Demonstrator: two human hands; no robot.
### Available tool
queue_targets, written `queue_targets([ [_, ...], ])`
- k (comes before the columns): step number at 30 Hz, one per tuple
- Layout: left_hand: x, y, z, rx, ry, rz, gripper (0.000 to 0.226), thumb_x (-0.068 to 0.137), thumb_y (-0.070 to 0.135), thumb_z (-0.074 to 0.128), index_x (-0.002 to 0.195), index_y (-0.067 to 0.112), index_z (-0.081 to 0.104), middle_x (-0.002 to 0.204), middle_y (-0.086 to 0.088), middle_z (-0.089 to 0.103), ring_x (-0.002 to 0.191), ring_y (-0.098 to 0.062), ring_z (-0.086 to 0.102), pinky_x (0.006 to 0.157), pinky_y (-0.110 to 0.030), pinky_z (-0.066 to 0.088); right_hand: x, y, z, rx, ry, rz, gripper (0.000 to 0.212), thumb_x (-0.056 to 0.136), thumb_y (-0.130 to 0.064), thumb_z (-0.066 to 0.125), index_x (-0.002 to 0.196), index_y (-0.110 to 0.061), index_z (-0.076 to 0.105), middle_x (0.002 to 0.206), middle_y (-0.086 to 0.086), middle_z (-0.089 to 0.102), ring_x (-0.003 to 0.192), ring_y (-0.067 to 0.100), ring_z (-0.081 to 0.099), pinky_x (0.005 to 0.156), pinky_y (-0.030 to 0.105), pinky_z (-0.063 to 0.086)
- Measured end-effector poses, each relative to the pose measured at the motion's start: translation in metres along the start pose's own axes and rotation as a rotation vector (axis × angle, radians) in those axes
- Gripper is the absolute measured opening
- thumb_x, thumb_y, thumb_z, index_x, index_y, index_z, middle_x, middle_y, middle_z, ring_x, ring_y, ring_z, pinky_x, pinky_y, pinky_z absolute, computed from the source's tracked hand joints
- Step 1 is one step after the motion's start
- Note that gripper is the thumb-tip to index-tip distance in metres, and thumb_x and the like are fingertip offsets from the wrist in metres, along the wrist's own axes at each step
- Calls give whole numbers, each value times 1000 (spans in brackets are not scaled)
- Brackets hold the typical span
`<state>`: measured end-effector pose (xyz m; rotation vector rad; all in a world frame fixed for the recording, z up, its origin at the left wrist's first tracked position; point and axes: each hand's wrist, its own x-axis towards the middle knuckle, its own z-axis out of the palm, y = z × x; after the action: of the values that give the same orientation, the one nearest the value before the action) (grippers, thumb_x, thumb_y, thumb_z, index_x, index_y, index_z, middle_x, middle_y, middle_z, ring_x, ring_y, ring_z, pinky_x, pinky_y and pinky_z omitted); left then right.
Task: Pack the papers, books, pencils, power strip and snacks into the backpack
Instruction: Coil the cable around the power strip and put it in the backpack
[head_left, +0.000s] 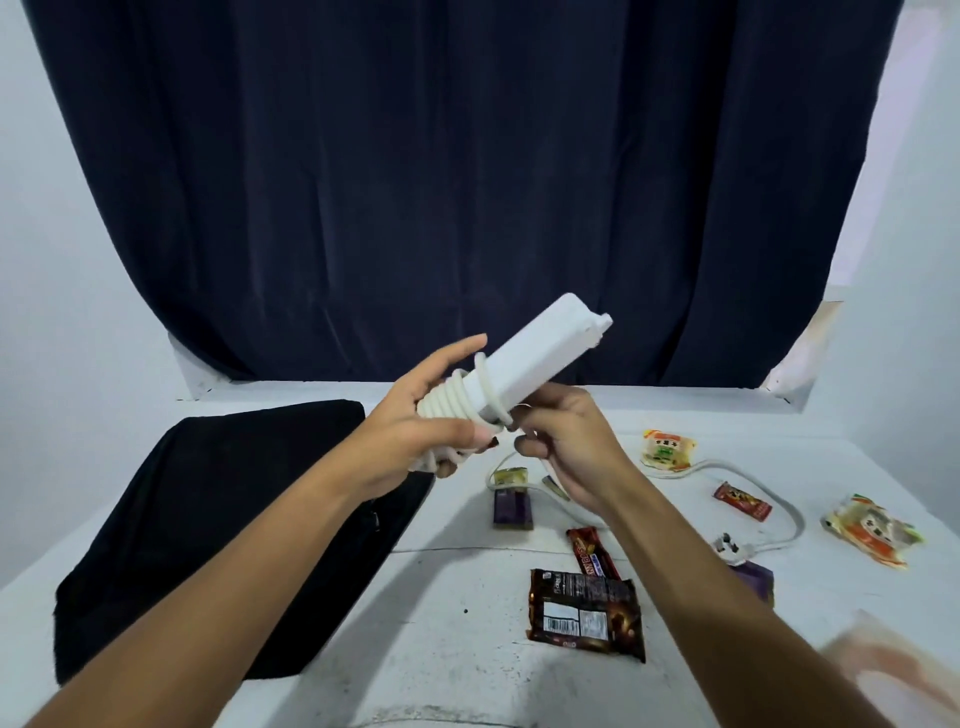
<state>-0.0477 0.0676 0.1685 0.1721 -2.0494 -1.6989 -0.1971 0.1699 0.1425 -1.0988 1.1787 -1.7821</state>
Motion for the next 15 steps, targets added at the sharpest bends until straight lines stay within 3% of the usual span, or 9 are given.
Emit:
queue_targets([
  [3,-1,-3,-2,-6,35,-22,67,60,19,78,123,25,56,102,-12,56,74,-27,52,50,-29,39,-4,2,-1,-1,-94,-6,28,70,-9,58,95,-7,70,91,1,66,73,8,50,57,21,34],
  [6,-2,-8,-4,60,34,-16,63,61,18,79,119,23,54,101,-8,53,66,-20,51,50,-29,40,-6,5,1,-89,-83,18,36,73,-40,71,92,-10,72,89,3,63,83,13,50,59,22,36],
  [10,-4,-13,-4,139,58,-23,59,60,18,80,110,17,48,91,-1,59,59,-14,54,47,-28,41,-6,12,11,-88,5,49,34,73,-39,74,93,-12,72,79,-3,66,73,11,54,55,23,31],
  [15,-3,-17,-2,243,164,-59,53,65,11,79,108,20,49,101,-13,56,62,-17,54,47,-31,43,-10,24,20,-51,72,117,44,71,-53,69,94,-17,70,73,-3,60,59,9,42,42,17,29],
])
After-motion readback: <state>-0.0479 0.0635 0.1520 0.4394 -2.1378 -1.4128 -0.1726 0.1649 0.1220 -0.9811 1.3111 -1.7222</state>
